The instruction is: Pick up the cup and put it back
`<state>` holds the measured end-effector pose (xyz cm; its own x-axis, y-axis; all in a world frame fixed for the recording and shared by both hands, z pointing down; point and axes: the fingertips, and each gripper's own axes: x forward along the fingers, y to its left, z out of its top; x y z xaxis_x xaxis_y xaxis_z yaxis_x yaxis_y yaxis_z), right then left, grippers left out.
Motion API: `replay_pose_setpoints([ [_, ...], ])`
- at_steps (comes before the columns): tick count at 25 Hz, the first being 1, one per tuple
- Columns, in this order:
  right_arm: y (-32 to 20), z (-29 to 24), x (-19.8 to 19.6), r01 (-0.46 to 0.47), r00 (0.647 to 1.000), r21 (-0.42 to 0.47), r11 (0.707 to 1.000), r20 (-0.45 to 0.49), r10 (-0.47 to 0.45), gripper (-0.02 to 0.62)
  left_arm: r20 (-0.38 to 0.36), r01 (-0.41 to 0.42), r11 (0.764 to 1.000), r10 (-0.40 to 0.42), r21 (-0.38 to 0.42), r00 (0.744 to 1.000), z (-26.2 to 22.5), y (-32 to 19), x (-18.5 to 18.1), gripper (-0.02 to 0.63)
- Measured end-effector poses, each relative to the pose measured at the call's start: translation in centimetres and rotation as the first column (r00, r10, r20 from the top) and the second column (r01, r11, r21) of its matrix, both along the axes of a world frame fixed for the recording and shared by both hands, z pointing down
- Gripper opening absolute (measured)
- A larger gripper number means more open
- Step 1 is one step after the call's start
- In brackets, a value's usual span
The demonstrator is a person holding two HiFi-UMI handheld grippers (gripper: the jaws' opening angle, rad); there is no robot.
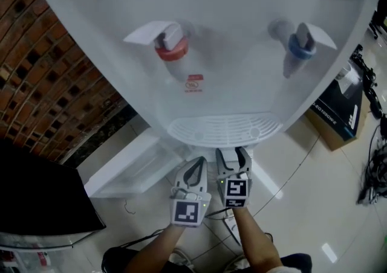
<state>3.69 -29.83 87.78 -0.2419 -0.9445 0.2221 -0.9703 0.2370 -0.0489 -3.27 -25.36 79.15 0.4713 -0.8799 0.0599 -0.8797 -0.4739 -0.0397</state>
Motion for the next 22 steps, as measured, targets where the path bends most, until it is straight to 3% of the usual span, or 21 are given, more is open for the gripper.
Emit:
replay_pose_setpoints([
  [2, 2.2, -3.3, -0.7, -0.002, 1.000, 0.027, 1.000, 0.009, 0.001, 0.186, -0.016, -0.002, 1.000, 0.002, 0.007, 1.000, -1.2, 0.3, 0.0, 0.000],
  [7, 6.3, -10.9, -2.0, 0.009, 0.999, 0.060, 0.998, 0.042, -0.012, 0.138, -0.039, -0.018, 0.999, 0.019, 0.046, 0.999, -5.0, 2.1, -0.1, 0.000],
  [12, 8.7, -16.1, -2.2, 0.051, 0.999, 0.124, 0.991, -0.021, -0.049, 0.010, -0.061, -0.025, 0.994, 0.031, 0.109, 0.998, -8.7, 3.7, -0.1, 0.000],
  [18, 9.2, -19.5, -2.8, 0.082, 0.996, 0.144, 0.986, -0.056, -0.075, 0.002, -0.095, -0.024, 0.989, 0.038, 0.147, 0.995, -11.8, 4.5, -0.1, 0.000],
  [22, 9.3, -22.7, -2.8, 0.092, 0.994, 0.122, 0.988, -0.077, -0.083, 0.002, -0.036, -0.054, 0.988, 0.060, 0.148, 0.998, -14.6, 4.9, 0.2, 0.000],
])
